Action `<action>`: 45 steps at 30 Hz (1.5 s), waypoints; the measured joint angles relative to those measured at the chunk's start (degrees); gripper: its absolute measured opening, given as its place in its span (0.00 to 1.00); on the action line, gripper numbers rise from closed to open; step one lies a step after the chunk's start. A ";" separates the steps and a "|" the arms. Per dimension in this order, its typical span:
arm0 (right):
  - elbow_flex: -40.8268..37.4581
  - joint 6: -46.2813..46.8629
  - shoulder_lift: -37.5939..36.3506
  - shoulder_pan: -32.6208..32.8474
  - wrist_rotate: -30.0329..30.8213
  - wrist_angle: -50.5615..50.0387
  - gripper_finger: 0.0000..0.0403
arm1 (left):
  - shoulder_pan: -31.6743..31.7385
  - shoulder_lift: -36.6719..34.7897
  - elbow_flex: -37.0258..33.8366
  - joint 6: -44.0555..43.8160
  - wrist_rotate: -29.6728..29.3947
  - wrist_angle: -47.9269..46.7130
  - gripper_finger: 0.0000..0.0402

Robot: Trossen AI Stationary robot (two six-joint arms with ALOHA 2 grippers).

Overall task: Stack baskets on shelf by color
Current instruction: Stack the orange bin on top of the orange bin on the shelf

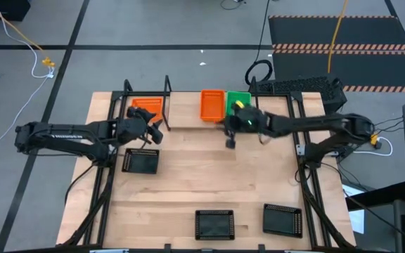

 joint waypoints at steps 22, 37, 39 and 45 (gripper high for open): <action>-30.06 11.27 -18.13 16.56 6.72 28.42 0.16 | 27.21 15.31 0.00 26.69 11.00 -10.90 0.46; -30.06 10.89 -18.08 17.41 6.55 26.97 0.16 | 32.21 24.72 0.00 34.61 15.53 -8.26 0.46; -30.06 11.04 -18.08 17.41 6.55 26.99 0.16 | 32.28 24.60 0.00 34.66 15.37 -8.33 0.46; -30.06 11.09 -18.08 17.41 6.57 27.48 0.16 | 32.30 24.32 0.00 35.20 12.01 -8.25 0.46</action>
